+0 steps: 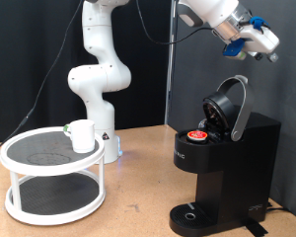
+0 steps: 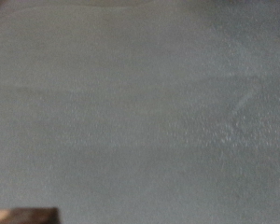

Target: Make a cup of coffee with the keurig machine

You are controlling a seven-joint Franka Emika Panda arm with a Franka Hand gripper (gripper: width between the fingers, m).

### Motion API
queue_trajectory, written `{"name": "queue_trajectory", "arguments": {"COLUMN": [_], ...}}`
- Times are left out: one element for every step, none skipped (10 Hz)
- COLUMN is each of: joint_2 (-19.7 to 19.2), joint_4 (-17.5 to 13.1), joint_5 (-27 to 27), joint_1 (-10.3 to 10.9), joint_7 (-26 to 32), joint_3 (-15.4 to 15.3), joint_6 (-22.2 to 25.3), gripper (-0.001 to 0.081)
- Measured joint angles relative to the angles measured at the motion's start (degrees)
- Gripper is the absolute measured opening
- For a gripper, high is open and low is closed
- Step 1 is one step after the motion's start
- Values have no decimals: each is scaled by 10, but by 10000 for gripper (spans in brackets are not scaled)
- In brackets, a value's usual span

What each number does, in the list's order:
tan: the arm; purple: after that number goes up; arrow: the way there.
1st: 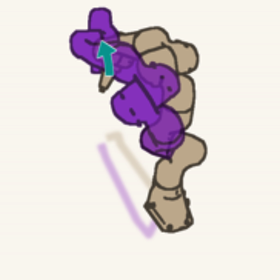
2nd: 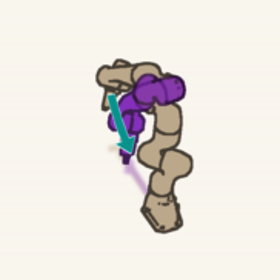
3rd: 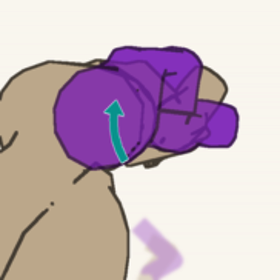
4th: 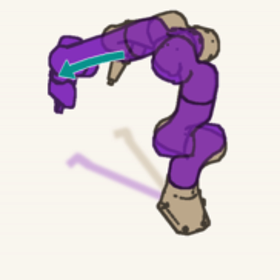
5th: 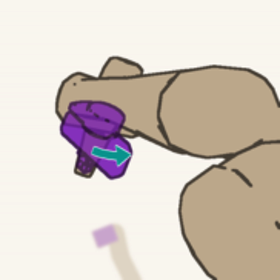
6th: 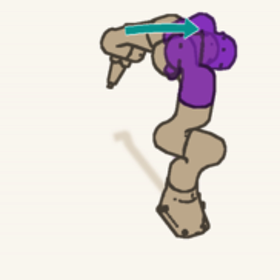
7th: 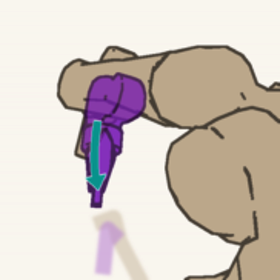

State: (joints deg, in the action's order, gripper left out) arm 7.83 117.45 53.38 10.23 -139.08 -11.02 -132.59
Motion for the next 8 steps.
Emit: {"name": "queue_trajectory", "arguments": {"joint_2": [-2,-2,-2,-2,-2,-2,-2,-2], "joint_4": [1,3,5,8,12,18,25,31], "joint_5": [0,0,-1,-8,-15,-19,-21,-21], "joint_1": [-1,-2,-3,-5,-8,-11,-14,-17], "joint_7": [3,9,12,13,13,13,16,23], "joint_3": [1,3,5,6,7,7,8,9], "joint_6": [1,1,4,9,13,14,14,15], "gripper": [511,310,175,175,36,12,12,2]}}
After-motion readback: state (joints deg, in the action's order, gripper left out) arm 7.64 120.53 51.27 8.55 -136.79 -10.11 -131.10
